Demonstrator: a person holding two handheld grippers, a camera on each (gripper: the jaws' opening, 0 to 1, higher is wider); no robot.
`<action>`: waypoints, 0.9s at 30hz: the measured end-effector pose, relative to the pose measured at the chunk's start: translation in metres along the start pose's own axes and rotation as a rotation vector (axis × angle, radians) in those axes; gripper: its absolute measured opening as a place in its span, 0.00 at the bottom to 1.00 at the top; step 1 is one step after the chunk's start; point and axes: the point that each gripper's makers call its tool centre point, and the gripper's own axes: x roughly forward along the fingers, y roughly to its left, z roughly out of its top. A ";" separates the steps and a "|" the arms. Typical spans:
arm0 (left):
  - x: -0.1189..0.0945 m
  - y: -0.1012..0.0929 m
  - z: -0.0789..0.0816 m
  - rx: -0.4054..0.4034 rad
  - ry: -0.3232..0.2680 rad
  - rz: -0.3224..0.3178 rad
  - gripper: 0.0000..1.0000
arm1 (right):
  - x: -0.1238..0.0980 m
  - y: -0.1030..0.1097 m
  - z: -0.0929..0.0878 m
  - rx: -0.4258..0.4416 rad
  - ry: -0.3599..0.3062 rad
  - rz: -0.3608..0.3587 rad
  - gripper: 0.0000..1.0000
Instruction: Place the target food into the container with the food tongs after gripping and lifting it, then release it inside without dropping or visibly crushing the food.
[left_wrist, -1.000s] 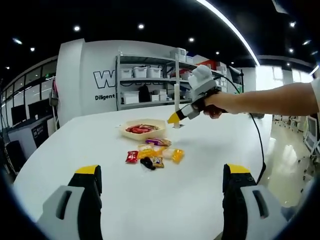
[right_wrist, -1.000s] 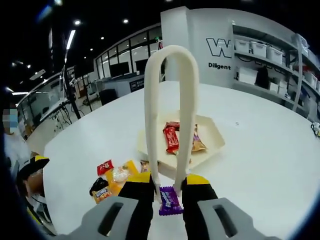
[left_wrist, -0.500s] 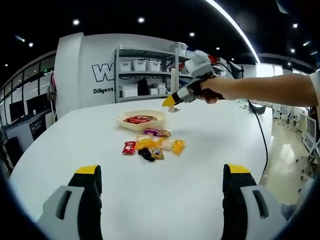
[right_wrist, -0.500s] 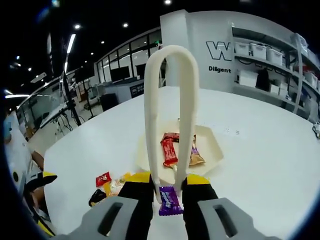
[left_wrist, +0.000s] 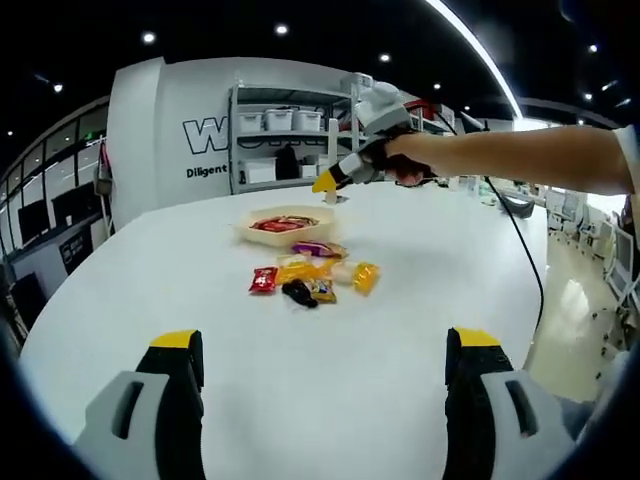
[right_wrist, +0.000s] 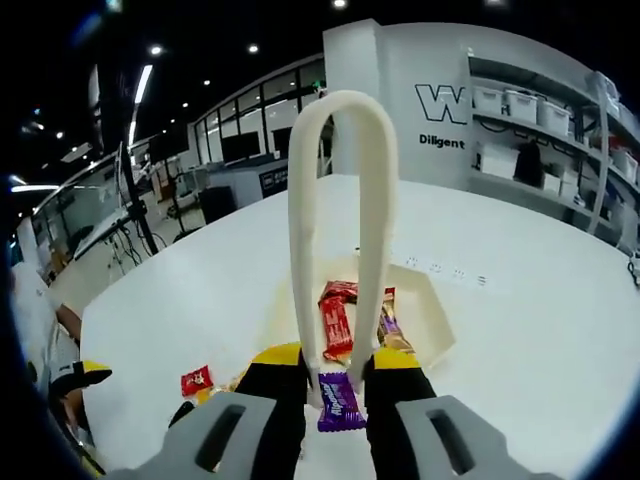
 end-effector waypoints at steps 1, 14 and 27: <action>0.000 0.000 -0.001 0.000 0.001 -0.001 0.99 | 0.003 -0.002 -0.001 -0.002 0.001 -0.006 0.16; 0.000 0.009 -0.003 -0.023 -0.013 0.003 0.99 | 0.046 -0.008 -0.014 0.005 0.041 -0.010 0.16; 0.002 0.016 0.000 -0.023 -0.024 0.010 0.99 | 0.066 -0.015 -0.020 -0.072 0.055 -0.043 0.17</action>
